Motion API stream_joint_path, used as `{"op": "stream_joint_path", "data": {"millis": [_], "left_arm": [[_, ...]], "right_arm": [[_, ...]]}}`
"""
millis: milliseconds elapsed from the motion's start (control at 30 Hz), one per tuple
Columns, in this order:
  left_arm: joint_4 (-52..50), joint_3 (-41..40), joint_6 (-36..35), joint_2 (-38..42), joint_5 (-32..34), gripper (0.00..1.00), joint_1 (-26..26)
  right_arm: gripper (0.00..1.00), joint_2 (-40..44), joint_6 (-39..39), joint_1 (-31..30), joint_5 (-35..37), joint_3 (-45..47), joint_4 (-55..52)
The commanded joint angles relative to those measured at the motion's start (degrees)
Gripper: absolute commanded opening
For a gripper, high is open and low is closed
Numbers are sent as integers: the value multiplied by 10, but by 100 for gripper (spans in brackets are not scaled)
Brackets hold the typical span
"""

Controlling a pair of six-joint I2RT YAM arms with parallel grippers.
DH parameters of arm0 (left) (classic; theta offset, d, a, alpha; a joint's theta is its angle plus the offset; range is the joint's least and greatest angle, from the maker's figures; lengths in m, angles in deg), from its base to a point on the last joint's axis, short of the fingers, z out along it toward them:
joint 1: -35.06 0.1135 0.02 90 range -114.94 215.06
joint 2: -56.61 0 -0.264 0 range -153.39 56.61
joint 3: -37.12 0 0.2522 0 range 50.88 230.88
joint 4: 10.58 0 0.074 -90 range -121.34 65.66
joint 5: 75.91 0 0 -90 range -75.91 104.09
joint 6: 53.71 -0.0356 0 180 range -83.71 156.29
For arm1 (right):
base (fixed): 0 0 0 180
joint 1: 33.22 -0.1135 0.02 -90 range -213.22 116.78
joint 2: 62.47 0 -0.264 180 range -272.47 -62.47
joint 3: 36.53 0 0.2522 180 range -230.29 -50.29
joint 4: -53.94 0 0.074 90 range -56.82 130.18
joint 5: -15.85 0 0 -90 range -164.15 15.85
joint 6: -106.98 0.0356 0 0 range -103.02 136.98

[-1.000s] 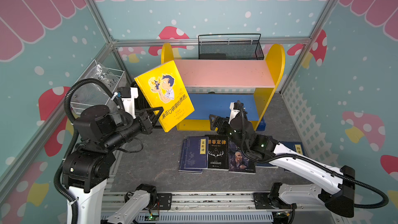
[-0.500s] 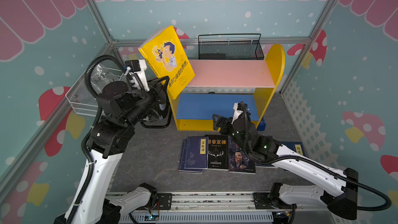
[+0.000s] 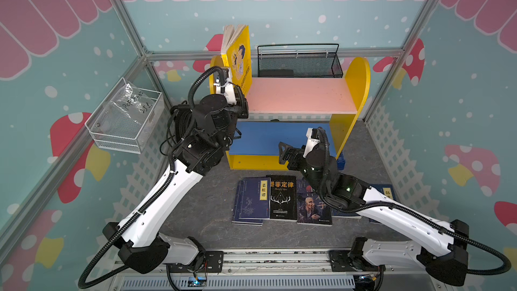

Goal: Stacking books/files
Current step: Pick up the book from the middle-left of the table.

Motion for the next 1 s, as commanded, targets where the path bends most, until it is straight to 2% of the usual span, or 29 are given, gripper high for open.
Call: {"op": "stream_joint_path", "data": {"millis": [0,233,333,467,667,833,967], "left_arm": [[42,18,-4,35,-3,0,-7],[-100,8,84,111,-95,0,-7],[-199,19,114,133,-179,0,-6],[-302,22,160,146,-276,0,-2],[-305,-90,274,185,-458,0,27],[-280,-186,337,214,-595,0,67],[-234,-245,387,227,-668,0,102]], "right_arm": [[99,0,-14,2,21,-4,6],[100,40,-53,16,8,26,59],[100,78,-65,42,-3,53,92],[100,109,-111,73,-54,59,121],[100,113,-181,80,-112,31,129],[100,109,-181,82,-150,40,128],[100,116,-167,87,-181,62,129]]}}
